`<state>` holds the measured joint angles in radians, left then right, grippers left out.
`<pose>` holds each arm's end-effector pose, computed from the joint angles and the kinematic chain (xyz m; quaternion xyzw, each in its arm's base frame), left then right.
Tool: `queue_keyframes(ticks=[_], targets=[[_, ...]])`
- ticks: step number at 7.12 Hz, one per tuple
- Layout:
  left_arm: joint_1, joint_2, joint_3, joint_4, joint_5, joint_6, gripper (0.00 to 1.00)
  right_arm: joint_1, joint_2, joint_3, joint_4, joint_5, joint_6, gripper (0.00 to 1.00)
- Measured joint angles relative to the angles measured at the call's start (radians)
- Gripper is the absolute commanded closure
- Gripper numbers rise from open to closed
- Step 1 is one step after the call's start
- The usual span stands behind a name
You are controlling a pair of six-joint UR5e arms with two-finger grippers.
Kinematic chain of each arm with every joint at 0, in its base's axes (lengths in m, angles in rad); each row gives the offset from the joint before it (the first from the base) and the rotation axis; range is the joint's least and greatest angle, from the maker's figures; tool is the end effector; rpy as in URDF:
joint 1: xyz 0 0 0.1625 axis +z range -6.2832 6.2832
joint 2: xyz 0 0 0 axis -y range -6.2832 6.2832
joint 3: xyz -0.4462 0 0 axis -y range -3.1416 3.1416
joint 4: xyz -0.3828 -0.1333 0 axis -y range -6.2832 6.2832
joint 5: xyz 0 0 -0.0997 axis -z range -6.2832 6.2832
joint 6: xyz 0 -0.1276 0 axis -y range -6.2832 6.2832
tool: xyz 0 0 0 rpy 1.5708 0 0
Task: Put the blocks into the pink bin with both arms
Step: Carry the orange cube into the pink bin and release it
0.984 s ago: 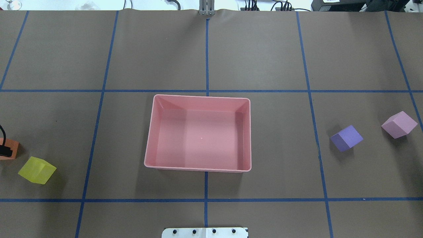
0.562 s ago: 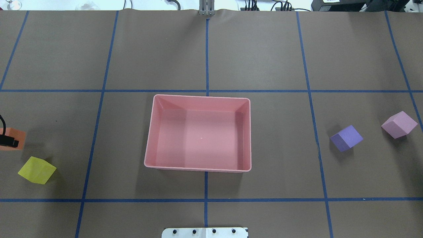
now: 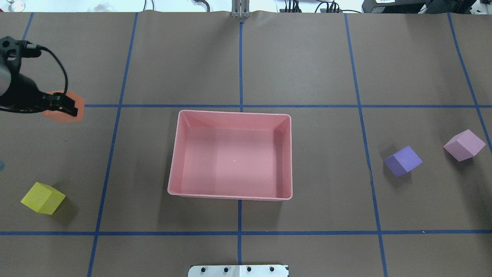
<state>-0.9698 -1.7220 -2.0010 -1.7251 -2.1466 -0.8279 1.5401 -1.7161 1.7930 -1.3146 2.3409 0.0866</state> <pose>0.2487 -0.4756 0.4058 0.0869 0.4261 0.0002 0.9005 0.0309 -0.4424 0.6286 0.1317 -0.3788 -0.0367 0.9153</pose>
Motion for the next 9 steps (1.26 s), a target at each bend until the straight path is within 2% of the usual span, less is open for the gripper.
queue_keyframes(ticks=[2, 3, 4, 5, 7, 9], targets=[[0.118, -0.222, -0.008, 0.164, 0.023, -0.129, 0.77, -0.02, 0.003, 0.016, 0.002, 0.011, 0.066, 0.0], [0.212, -0.336, -0.004, 0.246, 0.075, -0.211, 0.76, -0.039, 0.004, 0.038, 0.002, 0.013, 0.112, 0.0], [0.321, -0.45, 0.013, 0.325, 0.162, -0.278, 0.54, -0.069, 0.004, 0.066, 0.003, 0.013, 0.165, 0.0], [0.403, -0.519, 0.034, 0.372, 0.241, -0.31, 0.01, -0.102, 0.004, 0.084, 0.019, 0.013, 0.209, 0.0], [0.474, -0.558, 0.036, 0.398, 0.323, -0.321, 0.0, -0.191, -0.003, 0.095, 0.125, 0.01, 0.298, 0.0], [0.4, -0.511, -0.037, 0.457, 0.314, -0.125, 0.0, -0.293, -0.022, 0.097, 0.246, -0.012, 0.321, 0.0]])
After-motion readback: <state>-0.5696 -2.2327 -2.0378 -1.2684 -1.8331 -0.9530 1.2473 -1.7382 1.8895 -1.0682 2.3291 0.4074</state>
